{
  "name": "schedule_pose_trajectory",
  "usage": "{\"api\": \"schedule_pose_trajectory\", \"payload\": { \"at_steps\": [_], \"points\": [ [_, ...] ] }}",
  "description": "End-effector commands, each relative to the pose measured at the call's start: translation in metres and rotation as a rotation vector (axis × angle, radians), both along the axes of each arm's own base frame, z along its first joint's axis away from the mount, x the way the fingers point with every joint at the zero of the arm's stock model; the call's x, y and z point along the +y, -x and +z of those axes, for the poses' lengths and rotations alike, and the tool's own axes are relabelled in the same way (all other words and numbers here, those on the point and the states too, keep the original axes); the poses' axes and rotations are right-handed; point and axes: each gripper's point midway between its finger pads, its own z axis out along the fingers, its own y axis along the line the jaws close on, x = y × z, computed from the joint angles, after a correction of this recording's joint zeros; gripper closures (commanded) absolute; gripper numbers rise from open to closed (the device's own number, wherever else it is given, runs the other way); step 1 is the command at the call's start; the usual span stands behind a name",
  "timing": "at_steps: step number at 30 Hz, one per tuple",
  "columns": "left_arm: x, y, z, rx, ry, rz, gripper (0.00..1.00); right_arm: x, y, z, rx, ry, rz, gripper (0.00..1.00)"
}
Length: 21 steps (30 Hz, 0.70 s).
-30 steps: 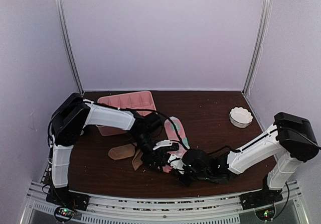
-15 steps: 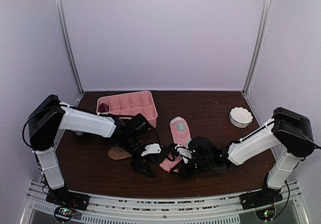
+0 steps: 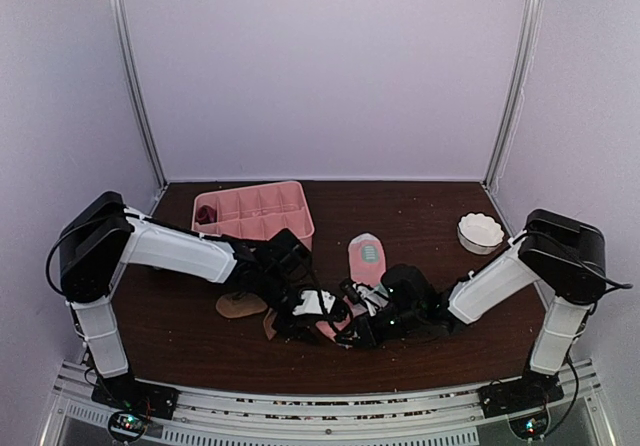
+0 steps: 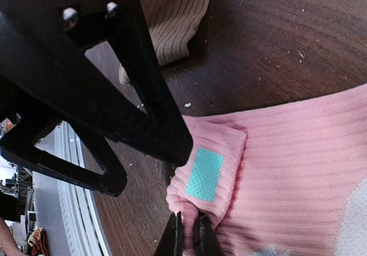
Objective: Roll the socks
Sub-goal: Pick up the sock from the center of the board.
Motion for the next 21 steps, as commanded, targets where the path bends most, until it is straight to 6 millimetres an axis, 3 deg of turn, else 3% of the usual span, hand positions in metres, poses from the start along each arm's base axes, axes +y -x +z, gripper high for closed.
{"api": "schedule_pose_trajectory", "payload": {
  "at_steps": [1,12,18,21],
  "points": [
    [-0.010,-0.007,-0.010,-0.085,-0.011,-0.048,0.47,-0.054,0.032,-0.071,0.188,0.254,-0.032,1.00],
    [-0.011,-0.009,-0.025,-0.080,-0.044,-0.052,0.73,-0.053,0.031,-0.069,0.184,0.245,-0.012,1.00],
    [-0.016,-0.005,-0.033,-0.060,-0.068,-0.057,0.79,-0.051,0.030,-0.061,0.162,0.228,0.004,0.87],
    [-0.013,-0.002,-0.036,-0.046,-0.083,-0.056,0.92,-0.051,0.029,-0.057,0.141,0.219,0.009,0.80]
  ]
}}
